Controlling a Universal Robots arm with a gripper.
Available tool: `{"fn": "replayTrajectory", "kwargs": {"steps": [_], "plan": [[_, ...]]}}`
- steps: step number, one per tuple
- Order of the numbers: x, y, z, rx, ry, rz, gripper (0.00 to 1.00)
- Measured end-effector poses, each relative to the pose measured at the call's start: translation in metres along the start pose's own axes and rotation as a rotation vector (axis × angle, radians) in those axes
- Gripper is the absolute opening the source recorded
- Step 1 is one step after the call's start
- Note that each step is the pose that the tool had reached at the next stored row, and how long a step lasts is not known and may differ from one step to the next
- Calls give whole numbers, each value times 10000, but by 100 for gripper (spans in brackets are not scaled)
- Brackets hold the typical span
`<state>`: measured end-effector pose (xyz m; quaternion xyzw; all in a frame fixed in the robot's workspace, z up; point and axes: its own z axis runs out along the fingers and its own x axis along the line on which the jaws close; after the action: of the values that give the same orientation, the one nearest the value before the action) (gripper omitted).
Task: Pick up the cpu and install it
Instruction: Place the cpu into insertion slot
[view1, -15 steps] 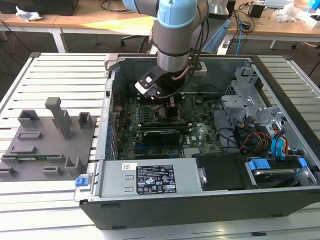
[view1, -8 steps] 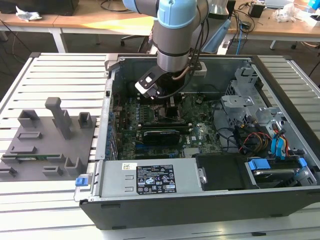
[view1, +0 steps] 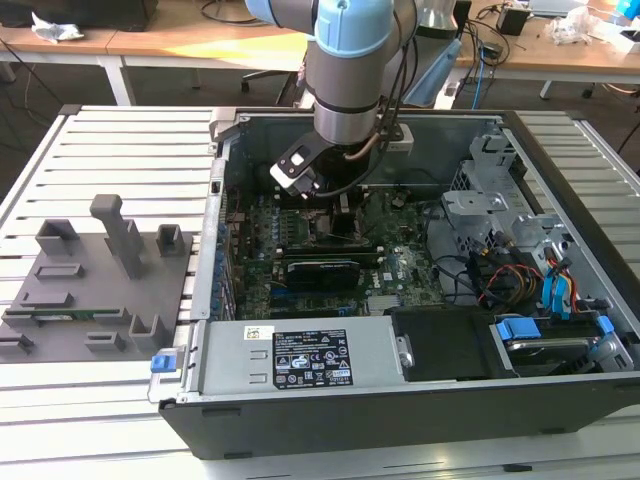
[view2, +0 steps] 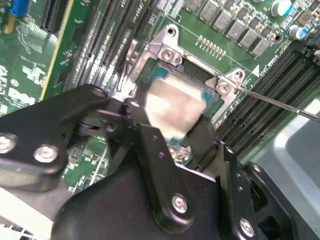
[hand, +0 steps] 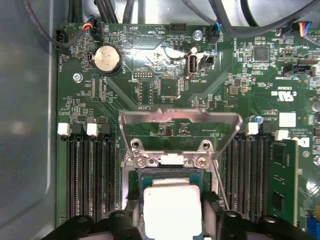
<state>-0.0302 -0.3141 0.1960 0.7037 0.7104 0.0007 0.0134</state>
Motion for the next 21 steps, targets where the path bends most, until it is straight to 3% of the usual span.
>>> {"fn": "replayTrajectory", "kwargs": {"steps": [1, 5, 16, 18, 19, 21], "plan": [[0, 0, 0, 1, -2, 0, 62], [-2, 0, -36, 4, -8, 0, 62], [-2, 0, -46, 4, -6, 3, 62], [-3, 0, -47, 4, -9, 2, 60], [-2, 0, -47, 4, -8, 3, 53], [-2, 0, -48, 4, -6, 2, 53]]}}
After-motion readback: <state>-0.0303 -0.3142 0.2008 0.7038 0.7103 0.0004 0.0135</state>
